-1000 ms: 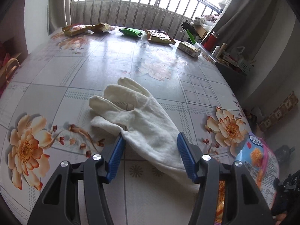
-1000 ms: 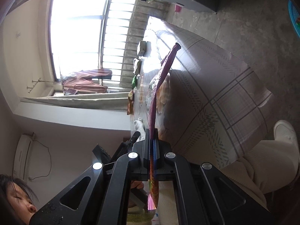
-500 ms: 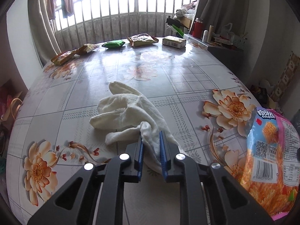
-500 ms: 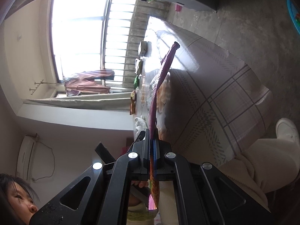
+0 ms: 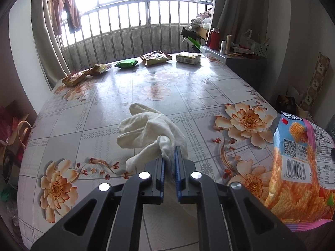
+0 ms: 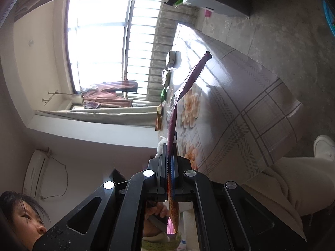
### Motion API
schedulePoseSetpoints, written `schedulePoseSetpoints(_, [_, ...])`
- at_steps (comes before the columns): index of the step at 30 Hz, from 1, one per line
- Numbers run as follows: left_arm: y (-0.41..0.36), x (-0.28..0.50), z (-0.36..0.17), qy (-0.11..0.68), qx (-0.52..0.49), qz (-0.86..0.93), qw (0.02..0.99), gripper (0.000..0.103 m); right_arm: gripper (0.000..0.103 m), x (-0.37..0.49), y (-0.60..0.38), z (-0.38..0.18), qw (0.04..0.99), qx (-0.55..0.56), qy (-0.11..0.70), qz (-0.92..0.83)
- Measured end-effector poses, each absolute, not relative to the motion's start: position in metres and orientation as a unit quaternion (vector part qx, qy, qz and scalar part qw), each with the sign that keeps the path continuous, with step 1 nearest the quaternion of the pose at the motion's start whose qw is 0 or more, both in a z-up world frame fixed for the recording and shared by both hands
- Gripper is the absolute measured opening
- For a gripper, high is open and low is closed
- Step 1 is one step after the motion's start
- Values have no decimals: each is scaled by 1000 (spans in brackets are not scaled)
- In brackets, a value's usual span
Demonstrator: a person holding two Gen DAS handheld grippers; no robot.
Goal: Collect trash
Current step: 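Carry chip bag and glove to the blue wastebasket and open both grippers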
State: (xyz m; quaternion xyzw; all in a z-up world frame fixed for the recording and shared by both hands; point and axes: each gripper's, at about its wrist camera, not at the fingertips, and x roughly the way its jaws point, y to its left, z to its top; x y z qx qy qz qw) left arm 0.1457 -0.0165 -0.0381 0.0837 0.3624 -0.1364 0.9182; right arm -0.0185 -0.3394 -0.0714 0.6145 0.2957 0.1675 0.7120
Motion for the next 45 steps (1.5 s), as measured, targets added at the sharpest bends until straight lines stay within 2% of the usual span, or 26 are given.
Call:
schedulePoseSetpoints(15, [-9,106,6,305,68,-166,935,8,0,-37,-335,-58,721,617,261,178])
schedulePoseSetpoints(21, [-26,92,22,283,78,-201,935,8,0,-55,-337,-70,716,633,236,176])
schedulePoseSetpoints(31, [-93,66,46,259,100,-281,919,8,0,-101,-383,-83,713,664,176,143])
schedulePoseSetpoints(38, [-160,50,43,277,109,-359,885,8,0,-166,-441,-105,724,677,118,58])
schedulePoseSetpoints(45, [-222,47,33,305,106,-419,848,8,0,-196,-500,-131,744,655,116,-52])
